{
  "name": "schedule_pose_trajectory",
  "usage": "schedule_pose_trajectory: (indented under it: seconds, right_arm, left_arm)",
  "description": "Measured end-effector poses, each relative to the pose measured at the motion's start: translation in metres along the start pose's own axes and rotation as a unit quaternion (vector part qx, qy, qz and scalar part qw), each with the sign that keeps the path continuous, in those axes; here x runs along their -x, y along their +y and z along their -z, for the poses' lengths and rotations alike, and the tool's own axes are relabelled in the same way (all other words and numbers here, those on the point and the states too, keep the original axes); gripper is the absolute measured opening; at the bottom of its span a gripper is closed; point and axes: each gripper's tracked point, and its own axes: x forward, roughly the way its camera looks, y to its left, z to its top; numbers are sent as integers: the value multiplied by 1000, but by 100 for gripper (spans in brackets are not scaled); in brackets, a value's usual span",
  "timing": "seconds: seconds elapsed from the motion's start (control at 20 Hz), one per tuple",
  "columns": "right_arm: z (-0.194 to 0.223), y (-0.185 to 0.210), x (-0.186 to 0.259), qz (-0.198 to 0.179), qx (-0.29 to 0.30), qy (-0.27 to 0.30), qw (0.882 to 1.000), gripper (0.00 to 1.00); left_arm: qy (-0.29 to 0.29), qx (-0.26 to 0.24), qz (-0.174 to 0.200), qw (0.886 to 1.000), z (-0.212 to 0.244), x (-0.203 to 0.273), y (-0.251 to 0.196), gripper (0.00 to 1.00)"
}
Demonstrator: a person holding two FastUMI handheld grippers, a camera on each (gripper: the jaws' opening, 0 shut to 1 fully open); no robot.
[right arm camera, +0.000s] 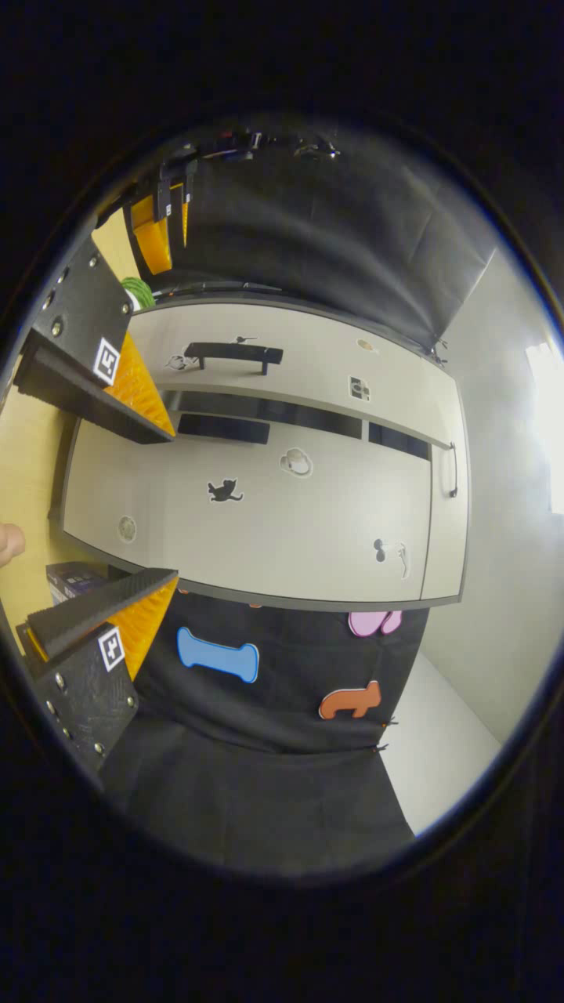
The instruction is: Grasp the bottle in the cabinet with the left hand and place it on the coaster, then close the right door with the right hand and the left door with the left hand.
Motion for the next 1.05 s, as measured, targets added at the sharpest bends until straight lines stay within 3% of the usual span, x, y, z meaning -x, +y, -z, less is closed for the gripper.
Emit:
schedule_pose_trajectory:
  seconds: [1.05]
  right_arm:
    - [8,-2,-5,-4,5,8,1000,96]
  left_arm:
    - [6,-11,-4,1000,1,-5,-1,92]
